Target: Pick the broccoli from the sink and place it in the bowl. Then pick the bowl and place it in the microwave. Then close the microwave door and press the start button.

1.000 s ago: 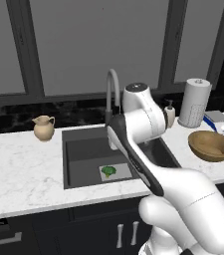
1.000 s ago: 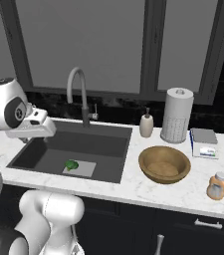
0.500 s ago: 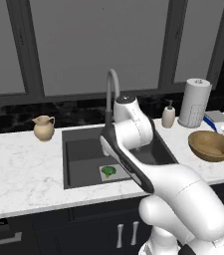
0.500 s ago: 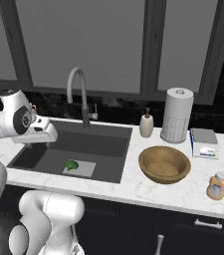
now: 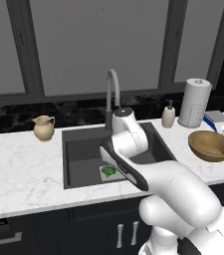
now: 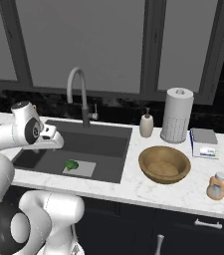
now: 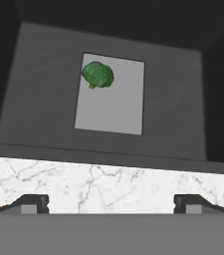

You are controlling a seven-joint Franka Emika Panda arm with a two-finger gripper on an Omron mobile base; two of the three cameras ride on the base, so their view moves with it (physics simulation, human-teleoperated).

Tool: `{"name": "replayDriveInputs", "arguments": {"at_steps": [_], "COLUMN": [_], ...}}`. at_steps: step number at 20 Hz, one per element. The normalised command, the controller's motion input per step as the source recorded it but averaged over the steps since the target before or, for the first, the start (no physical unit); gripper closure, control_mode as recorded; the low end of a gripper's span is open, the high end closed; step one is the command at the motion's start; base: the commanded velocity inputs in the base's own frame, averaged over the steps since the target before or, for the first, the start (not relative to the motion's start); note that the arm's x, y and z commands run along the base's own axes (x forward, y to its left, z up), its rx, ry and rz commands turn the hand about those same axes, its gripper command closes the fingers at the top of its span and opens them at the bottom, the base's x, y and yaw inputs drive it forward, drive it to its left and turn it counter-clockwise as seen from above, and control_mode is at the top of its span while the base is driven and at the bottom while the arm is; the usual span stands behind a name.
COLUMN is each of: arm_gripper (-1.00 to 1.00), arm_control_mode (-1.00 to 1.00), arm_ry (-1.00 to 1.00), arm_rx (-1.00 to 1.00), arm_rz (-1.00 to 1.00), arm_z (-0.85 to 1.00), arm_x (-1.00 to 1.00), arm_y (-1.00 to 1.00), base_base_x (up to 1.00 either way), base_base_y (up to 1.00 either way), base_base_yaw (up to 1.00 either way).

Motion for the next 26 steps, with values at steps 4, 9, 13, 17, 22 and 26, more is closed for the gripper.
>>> {"name": "replayDriveInputs", "arguments": {"at_steps": [4,9,13,17,22,26], "arm_gripper": [-1.00,-1.00,-1.00,-1.00,-1.00,-1.00], "arm_control_mode": [-1.00,-1.00,-1.00,-1.00,-1.00,-1.00], "arm_ry": [0.00,0.00,0.01,0.03,0.01,0.04], "arm_rx": [0.00,-0.04,-0.04,-0.03,-0.04,-0.02], "arm_rz": [0.00,0.00,0.00,0.00,0.01,0.00], "arm_z": [-0.30,-0.35,-0.19,-0.17,-0.16,-0.14], "arm_x": [0.31,0.11,0.07,0.11,0.27,0.24], "arm_y": [0.04,0.19,0.09,0.00,0.00,0.00], "base_base_x": [0.00,0.00,0.00,0.00,0.00,0.00], "base_base_y": [0.00,0.00,0.00,0.00,0.00,0.00], "base_base_yaw": [0.00,0.00,0.00,0.00,0.00,0.00]}}
